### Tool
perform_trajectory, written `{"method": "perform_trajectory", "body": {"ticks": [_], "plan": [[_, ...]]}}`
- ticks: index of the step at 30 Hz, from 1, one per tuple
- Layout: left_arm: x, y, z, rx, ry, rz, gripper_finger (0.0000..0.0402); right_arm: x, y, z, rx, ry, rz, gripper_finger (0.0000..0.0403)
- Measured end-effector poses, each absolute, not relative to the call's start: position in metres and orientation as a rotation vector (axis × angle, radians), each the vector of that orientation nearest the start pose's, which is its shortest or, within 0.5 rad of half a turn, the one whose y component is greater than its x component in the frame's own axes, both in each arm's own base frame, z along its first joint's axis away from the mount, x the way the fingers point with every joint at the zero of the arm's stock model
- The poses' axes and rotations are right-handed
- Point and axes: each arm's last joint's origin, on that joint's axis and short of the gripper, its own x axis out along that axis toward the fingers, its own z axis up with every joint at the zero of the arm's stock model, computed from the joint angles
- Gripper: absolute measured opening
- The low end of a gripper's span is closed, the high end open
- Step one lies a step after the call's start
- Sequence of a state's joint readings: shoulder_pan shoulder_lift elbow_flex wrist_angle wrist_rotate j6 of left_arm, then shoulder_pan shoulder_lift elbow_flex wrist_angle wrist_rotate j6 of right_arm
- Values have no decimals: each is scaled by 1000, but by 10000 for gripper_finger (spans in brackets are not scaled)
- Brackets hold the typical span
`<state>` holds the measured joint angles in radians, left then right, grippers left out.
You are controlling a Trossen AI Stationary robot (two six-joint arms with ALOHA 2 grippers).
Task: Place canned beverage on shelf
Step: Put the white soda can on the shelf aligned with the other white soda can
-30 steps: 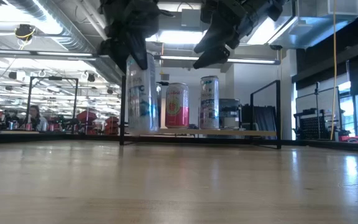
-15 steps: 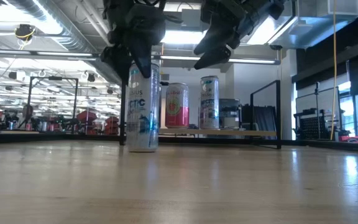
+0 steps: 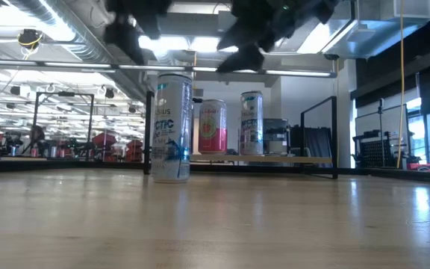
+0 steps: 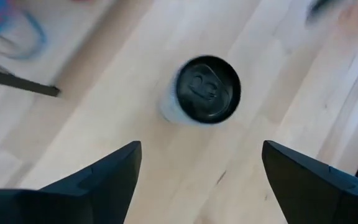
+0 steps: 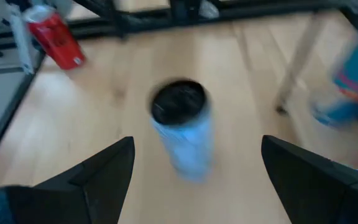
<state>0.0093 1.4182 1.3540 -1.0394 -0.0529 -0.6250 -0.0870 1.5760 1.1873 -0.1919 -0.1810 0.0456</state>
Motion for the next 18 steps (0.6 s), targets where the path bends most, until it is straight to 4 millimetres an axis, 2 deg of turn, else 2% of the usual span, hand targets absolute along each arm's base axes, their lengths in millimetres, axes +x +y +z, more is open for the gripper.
{"method": "perform_trajectory", "body": {"ticks": [4, 9, 12, 18], "plan": [[240, 6, 349, -504, 944, 439, 320, 373, -7, 263, 80, 501, 74, 335], [214, 7, 370, -510, 835, 445, 321, 394, 3, 242, 56, 439, 24, 335], [204, 7, 377, -525, 793, 455, 321, 402, 5, 230, 43, 435, -25, 335], [201, 8, 380, -542, 766, 473, 321, 409, 4, 211, 46, 470, -38, 335]]}}
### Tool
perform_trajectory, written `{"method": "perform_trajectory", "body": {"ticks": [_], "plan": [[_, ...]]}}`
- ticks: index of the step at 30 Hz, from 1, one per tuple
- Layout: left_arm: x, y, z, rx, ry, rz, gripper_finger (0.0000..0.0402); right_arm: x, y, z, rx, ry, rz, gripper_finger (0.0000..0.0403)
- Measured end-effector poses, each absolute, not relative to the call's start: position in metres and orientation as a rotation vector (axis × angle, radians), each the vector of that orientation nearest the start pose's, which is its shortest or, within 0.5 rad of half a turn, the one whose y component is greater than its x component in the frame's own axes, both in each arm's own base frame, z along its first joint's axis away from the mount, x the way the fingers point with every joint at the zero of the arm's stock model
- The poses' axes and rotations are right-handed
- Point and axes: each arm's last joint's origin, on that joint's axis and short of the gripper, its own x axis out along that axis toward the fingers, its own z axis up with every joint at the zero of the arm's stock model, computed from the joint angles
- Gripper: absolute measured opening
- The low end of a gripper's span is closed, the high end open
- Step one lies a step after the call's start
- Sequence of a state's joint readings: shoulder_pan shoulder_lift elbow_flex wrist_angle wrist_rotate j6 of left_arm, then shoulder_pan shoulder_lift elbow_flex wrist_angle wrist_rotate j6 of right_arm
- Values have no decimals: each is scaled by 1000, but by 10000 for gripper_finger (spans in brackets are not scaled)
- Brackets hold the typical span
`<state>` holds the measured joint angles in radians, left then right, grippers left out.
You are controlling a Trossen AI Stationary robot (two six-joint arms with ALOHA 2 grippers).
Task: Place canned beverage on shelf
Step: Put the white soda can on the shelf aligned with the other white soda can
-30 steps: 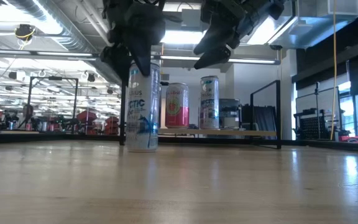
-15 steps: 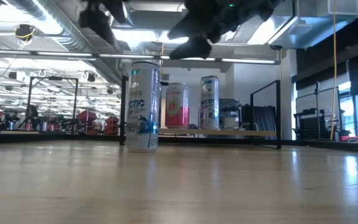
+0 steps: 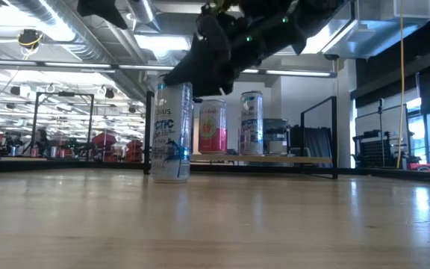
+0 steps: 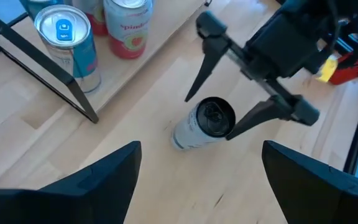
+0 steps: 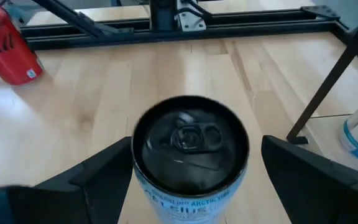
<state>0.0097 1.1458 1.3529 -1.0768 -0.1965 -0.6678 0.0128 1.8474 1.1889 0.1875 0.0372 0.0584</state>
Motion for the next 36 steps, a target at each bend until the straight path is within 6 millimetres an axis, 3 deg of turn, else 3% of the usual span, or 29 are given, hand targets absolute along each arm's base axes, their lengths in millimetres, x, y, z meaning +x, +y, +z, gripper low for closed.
{"method": "perform_trajectory", "body": {"ticks": [7, 13, 14, 17, 21, 29, 32, 36], "plan": [[201, 8, 380, -491, 767, 464, 321, 414, 4, 199, 51, 475, -46, 326], [201, 8, 380, -460, 768, 461, 321, 416, 4, 202, 58, 437, -63, 217], [201, 8, 380, -461, 766, 460, 321, 415, 4, 203, 59, 436, -59, 213], [201, 8, 380, -450, 768, 454, 321, 409, 4, 212, 57, 456, -40, 213], [201, 8, 380, -446, 770, 448, 321, 391, -1, 244, 31, 449, -33, 213], [201, 8, 380, -440, 772, 442, 321, 342, -37, 296, 17, 502, -50, 213], [201, 8, 381, -434, 770, 438, 321, 328, -57, 305, 22, 507, -44, 213], [201, 8, 381, -422, 772, 433, 321, 315, -84, 298, 22, 520, -69, 213]]}}
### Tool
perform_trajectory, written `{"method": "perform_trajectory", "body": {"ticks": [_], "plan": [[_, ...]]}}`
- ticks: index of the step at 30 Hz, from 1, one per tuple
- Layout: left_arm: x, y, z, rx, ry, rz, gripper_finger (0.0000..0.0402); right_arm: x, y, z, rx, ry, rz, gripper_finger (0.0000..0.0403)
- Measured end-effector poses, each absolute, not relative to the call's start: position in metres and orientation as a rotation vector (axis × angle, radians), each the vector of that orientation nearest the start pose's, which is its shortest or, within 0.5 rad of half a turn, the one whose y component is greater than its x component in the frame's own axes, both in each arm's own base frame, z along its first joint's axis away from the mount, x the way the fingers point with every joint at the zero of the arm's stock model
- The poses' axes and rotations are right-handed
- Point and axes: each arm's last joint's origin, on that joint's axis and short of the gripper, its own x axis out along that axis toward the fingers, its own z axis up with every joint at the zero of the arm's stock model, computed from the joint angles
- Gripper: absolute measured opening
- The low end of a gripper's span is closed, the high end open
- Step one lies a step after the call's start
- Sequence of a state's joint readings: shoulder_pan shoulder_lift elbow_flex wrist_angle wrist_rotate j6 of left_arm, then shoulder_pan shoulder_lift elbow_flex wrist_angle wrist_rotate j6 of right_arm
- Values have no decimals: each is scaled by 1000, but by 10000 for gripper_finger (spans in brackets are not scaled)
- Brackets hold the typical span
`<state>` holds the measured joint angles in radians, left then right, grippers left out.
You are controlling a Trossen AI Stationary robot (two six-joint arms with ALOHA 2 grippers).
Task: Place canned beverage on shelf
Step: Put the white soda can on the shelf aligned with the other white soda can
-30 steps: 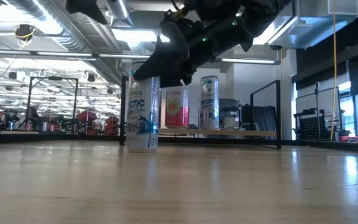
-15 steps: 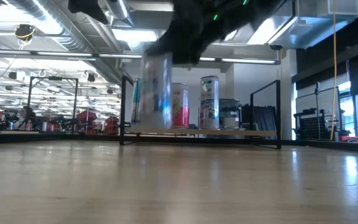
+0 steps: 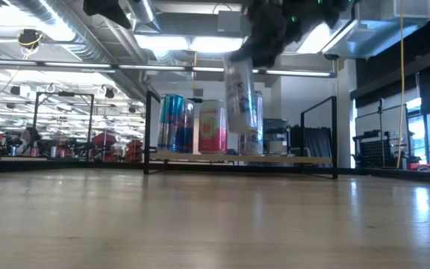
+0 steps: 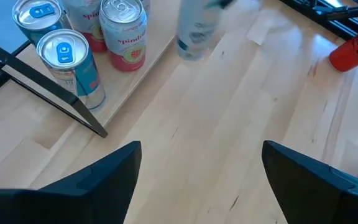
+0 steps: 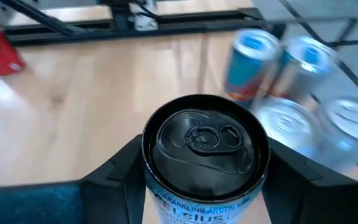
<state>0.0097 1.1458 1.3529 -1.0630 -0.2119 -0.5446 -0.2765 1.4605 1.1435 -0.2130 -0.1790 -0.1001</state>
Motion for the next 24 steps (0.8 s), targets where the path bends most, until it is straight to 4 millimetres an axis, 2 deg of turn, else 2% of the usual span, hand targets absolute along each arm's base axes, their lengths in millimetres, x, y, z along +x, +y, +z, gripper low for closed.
{"method": "perform_trajectory", "body": {"ticks": [5, 10, 24], "plan": [[202, 8, 381, -423, 770, 433, 321, 301, -117, 276, 40, 511, -132, 213], [202, 8, 381, -420, 767, 439, 321, 292, -136, 265, 22, 458, -195, 213], [203, 8, 382, -424, 748, 438, 321, 285, -139, 249, -16, 491, -203, 213]]}}
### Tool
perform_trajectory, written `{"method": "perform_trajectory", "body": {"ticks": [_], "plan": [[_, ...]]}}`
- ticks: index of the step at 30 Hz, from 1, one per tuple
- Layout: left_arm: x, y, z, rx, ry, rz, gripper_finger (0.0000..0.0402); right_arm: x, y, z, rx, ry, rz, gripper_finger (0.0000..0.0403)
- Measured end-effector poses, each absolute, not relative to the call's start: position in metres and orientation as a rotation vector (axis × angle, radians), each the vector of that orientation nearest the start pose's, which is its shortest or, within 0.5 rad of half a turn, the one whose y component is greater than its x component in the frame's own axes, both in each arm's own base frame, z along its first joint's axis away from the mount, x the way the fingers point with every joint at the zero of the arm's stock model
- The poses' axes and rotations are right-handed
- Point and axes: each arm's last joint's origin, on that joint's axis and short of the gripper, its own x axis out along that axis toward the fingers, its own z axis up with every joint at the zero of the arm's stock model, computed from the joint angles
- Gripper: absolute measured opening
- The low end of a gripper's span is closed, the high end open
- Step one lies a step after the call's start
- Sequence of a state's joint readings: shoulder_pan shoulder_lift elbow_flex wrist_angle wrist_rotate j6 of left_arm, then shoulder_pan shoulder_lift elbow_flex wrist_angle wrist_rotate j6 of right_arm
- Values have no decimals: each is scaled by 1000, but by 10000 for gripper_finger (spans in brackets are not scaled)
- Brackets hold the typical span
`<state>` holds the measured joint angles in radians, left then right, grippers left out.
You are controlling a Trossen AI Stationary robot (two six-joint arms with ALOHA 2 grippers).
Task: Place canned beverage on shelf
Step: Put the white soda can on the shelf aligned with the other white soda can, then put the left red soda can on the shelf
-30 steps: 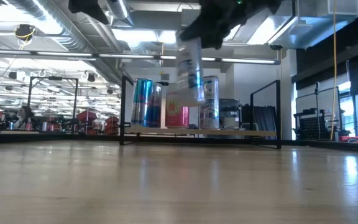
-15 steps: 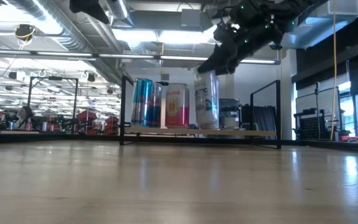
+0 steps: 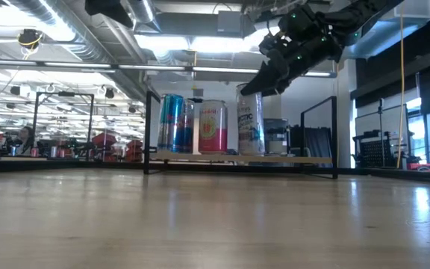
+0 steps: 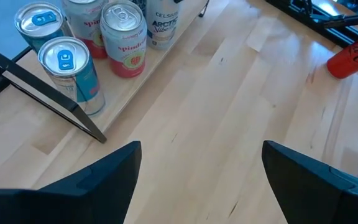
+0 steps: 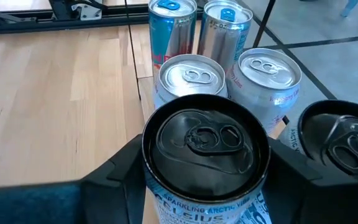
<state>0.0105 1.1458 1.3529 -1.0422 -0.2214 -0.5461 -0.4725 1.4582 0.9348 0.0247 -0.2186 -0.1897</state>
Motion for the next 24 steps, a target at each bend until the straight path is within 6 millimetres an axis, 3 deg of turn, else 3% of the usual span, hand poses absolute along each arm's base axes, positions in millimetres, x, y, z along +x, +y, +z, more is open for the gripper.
{"method": "perform_trajectory", "body": {"ticks": [4, 9, 12, 18, 24], "plan": [[203, 9, 382, -422, 740, 441, 321, 285, -138, 249, -30, 499, -200, 228], [204, 9, 383, -423, 736, 441, 321, 285, -138, 248, -28, 520, -203, 350], [204, 9, 383, -424, 732, 440, 321, 286, -140, 254, -36, 511, -229, 388], [205, 9, 384, -428, 711, 434, 321, 286, -139, 271, -34, 516, -223, 358], [207, 8, 386, -450, 695, 411, 321, 275, -133, 310, -17, 530, -218, 340]]}}
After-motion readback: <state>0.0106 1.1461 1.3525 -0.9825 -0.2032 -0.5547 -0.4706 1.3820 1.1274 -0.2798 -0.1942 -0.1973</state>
